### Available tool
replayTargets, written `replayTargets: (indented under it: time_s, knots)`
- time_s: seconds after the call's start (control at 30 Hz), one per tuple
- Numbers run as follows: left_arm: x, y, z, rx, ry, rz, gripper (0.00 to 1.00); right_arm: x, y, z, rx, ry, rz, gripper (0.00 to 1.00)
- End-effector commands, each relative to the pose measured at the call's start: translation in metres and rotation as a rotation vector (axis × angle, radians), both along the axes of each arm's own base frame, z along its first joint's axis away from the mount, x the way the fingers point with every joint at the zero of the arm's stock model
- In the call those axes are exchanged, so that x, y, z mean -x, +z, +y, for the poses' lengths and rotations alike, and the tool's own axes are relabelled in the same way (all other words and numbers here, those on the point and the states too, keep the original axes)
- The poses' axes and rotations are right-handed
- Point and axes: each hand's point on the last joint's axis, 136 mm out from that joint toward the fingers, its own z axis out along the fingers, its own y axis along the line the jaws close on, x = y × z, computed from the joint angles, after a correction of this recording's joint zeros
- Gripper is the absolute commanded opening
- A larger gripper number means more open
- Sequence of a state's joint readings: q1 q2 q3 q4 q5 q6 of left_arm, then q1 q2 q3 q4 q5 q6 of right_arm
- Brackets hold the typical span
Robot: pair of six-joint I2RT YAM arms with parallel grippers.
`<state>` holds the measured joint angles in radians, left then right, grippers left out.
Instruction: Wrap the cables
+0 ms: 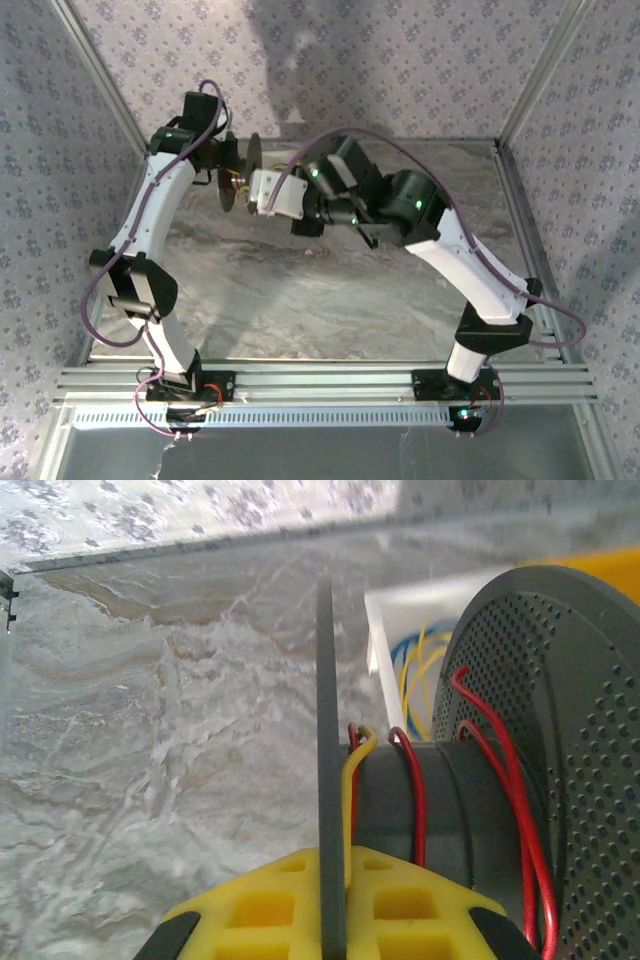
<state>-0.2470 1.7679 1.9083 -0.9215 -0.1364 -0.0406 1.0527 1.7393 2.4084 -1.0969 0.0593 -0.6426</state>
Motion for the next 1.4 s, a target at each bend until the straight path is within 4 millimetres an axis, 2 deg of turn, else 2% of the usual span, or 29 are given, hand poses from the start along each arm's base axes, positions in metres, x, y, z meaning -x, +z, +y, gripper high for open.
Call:
replayTargets:
  time_s: [0.0,0.07,0.2,0.27,0.3,0.47,0.53,0.6,0.67,0.8,0.93,1.03,1.1,1.17,1.23,1.3,1.37]
  knots:
    - [0.025,-0.01,-0.002,-0.2,-0.156,0.065,0.0,-0.024,0.038,-0.004,-0.118,0.042,-0.063,0.0]
    - [0.039,-0.019,-0.01,-0.228,-0.225,0.102,0.0,-0.058,0.042,-0.011,-0.153,-0.012,-0.064,0.0]
    - [0.066,-0.022,-0.02,-0.256,-0.348,0.131,0.0,-0.135,0.046,-0.039,-0.244,-0.165,-0.048,0.0]
    - [0.08,-0.021,-0.022,-0.263,-0.398,0.132,0.0,-0.175,0.036,-0.057,-0.263,-0.248,-0.026,0.0]
    - [0.086,-0.02,-0.021,-0.262,-0.416,0.132,0.0,-0.189,0.036,-0.068,-0.274,-0.284,-0.024,0.0]
    - [0.12,-0.01,-0.023,-0.246,-0.537,0.106,0.0,-0.265,-0.005,-0.128,-0.283,-0.482,0.064,0.0]
    - [0.133,-0.001,-0.028,-0.208,-0.599,0.078,0.0,-0.287,-0.023,-0.15,-0.283,-0.544,0.105,0.0]
    - [0.145,0.017,-0.038,-0.123,-0.664,0.012,0.0,-0.305,-0.044,-0.17,-0.274,-0.602,0.149,0.0]
    - [0.157,0.05,-0.048,0.032,-0.725,-0.102,0.0,-0.32,-0.068,-0.188,-0.252,-0.656,0.201,0.0]
    - [0.179,0.132,-0.056,0.361,-0.83,-0.359,0.0,-0.329,-0.113,-0.207,-0.191,-0.708,0.308,0.0]
    - [0.195,0.215,-0.051,0.605,-0.955,-0.597,0.0,-0.324,-0.147,-0.208,-0.136,-0.708,0.39,0.0]
    - [0.197,0.251,-0.057,0.675,-1.044,-0.649,0.0,-0.312,-0.165,-0.192,-0.113,-0.666,0.452,0.0]
    - [0.195,0.267,-0.065,0.69,-1.09,-0.657,0.0,-0.302,-0.175,-0.176,-0.098,-0.63,0.482,0.0]
    - [0.185,0.285,-0.07,0.701,-1.095,-0.687,0.0,-0.29,-0.183,-0.154,-0.092,-0.581,0.518,0.0]
    - [0.167,0.306,-0.066,0.72,-1.024,-0.747,0.0,-0.276,-0.189,-0.135,-0.093,-0.523,0.554,0.0]
    - [0.14,0.326,-0.051,0.746,-0.884,-0.833,0.0,-0.261,-0.195,-0.118,-0.093,-0.475,0.589,0.0]
    - [0.104,0.343,-0.024,0.817,-0.672,-0.899,0.0,-0.247,-0.202,-0.103,-0.078,-0.44,0.618,0.0]
